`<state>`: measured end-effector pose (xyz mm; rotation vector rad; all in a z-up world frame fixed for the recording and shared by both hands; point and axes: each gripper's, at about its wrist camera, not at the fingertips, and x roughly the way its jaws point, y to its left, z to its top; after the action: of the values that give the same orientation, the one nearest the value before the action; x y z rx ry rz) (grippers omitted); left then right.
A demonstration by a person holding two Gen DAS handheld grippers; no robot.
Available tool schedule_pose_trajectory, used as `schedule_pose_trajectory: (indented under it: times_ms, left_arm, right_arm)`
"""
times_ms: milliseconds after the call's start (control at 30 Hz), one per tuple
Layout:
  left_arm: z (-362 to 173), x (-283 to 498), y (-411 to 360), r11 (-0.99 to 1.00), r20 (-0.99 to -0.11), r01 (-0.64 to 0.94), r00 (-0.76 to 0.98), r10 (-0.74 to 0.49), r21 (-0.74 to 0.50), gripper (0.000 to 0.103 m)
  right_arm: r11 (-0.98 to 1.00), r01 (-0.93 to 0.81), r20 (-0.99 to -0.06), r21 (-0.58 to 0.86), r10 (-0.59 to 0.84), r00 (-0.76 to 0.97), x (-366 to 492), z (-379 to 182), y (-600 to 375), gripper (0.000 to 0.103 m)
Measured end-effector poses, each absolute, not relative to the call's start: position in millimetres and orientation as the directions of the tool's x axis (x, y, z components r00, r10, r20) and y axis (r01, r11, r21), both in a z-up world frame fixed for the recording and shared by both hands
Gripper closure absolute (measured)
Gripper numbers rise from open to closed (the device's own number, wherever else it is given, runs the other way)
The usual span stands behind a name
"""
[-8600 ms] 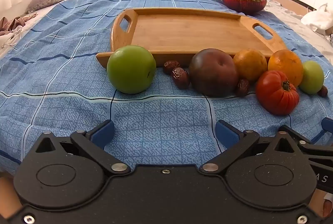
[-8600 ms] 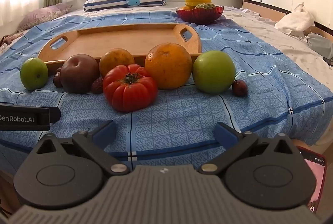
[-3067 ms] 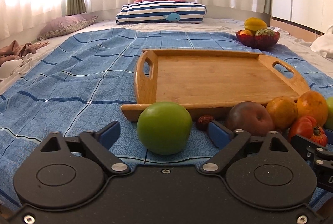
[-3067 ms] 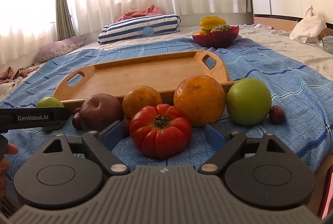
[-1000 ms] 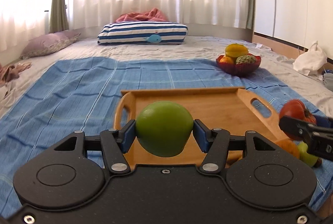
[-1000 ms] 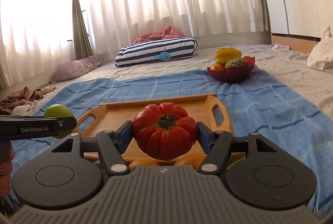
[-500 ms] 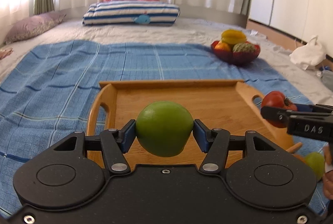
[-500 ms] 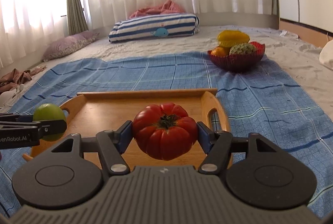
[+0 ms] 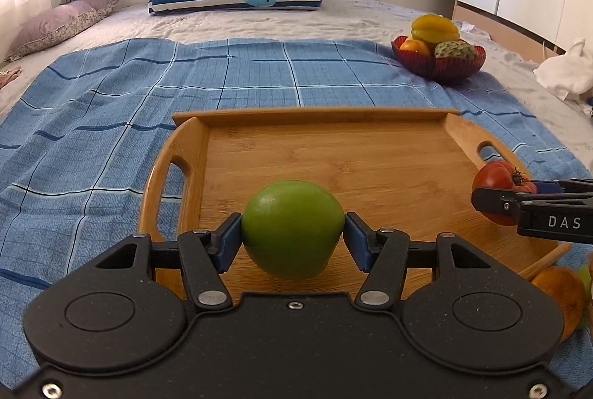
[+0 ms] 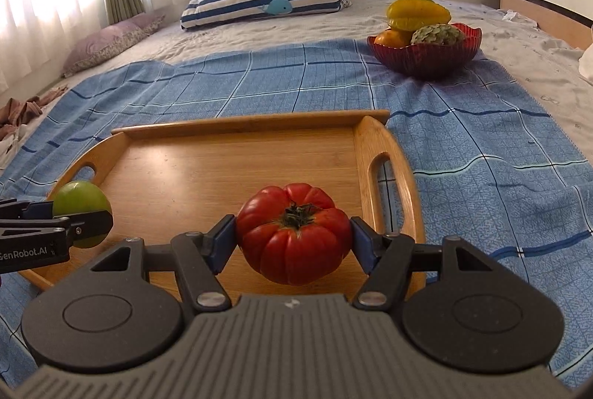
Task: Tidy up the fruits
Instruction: 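Carry the green apple and tomato onto the wooden tray and release both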
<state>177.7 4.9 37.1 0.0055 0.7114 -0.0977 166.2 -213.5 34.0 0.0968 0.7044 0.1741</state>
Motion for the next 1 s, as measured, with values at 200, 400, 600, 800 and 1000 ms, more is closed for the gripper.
schedule_pose_trajectory:
  times_ms: [200, 400, 600, 800, 1000]
  left_arm:
    - [31.7, 180.7, 3.2, 0.996, -0.661, 0.090, 0.746, -0.081, -0.020, 0.046]
    - [29.5, 180.9, 1.5, 0.996, -0.656, 0.087, 0.751, -0.072, -0.011, 0.046]
    - [28.6, 179.5, -1.7, 0.996, -0.651, 0.092, 0.756, -0.065, 0.007, 0.046]
    - [28.6, 179.4, -2.0, 0.996, -0.652, 0.093, 0.755, -0.064, 0.010, 0.046]
    - [27.7, 179.0, -3.5, 0.995, -0.650, 0.096, 0.758, -0.055, 0.028, 0.046]
  right_arm:
    - [0.984, -0.132, -0.639, 0.119, 0.177, 0.748, 166.1, 32.0, -209.4, 0.035]
    - [0.985, -0.134, -0.645, 0.110, 0.174, 0.744, 166.9, 31.0, -206.4, 0.035]
    - [0.986, -0.130, -0.651, 0.105, 0.167, 0.741, 168.3, 29.8, -205.7, 0.035]
    - [0.986, -0.128, -0.658, 0.105, 0.165, 0.735, 170.0, 28.8, -206.7, 0.035]
    - [0.985, -0.142, -0.672, 0.101, 0.173, 0.720, 172.3, 28.1, -205.8, 0.033]
